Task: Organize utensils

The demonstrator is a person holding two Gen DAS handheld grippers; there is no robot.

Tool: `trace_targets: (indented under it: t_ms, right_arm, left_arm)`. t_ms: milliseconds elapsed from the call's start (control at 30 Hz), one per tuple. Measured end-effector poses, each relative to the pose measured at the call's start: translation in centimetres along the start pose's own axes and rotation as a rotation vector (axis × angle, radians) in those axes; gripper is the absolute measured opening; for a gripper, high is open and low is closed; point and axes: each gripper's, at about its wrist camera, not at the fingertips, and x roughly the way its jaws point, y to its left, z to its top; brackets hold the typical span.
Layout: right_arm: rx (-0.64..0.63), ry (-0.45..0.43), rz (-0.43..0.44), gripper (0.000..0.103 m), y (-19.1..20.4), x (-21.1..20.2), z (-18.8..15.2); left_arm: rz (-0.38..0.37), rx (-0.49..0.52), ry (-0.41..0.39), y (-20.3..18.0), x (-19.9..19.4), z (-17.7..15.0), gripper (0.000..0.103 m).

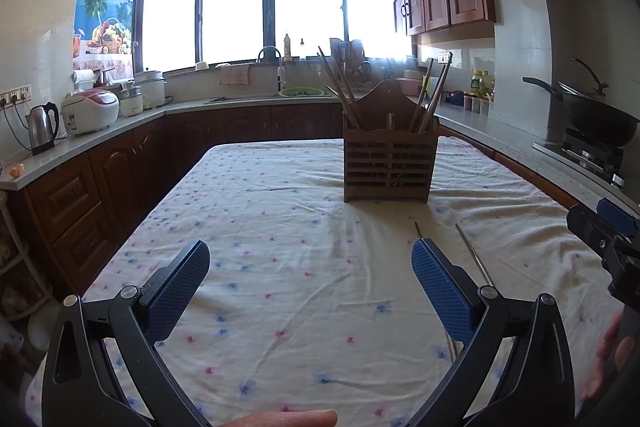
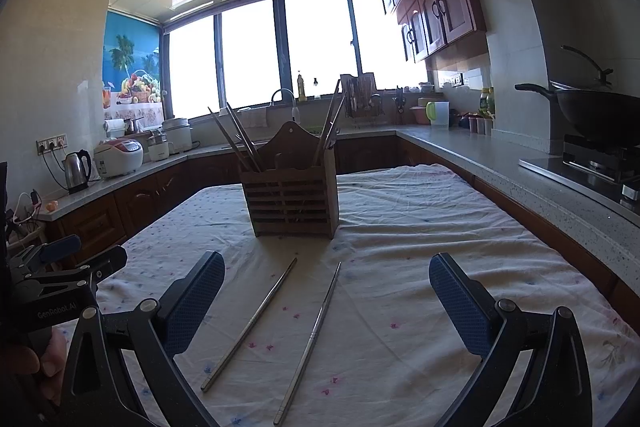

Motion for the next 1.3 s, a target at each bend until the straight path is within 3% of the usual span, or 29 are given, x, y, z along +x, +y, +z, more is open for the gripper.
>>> trace_targets:
  t_ms: [1300]
  right_arm:
    - [0.012,0.0,0.021,0.103,0.11,-0.02,0.69]
  left_arm:
    - [0.008,0.015,0.01,-0.13,0.47,0.19,0.103]
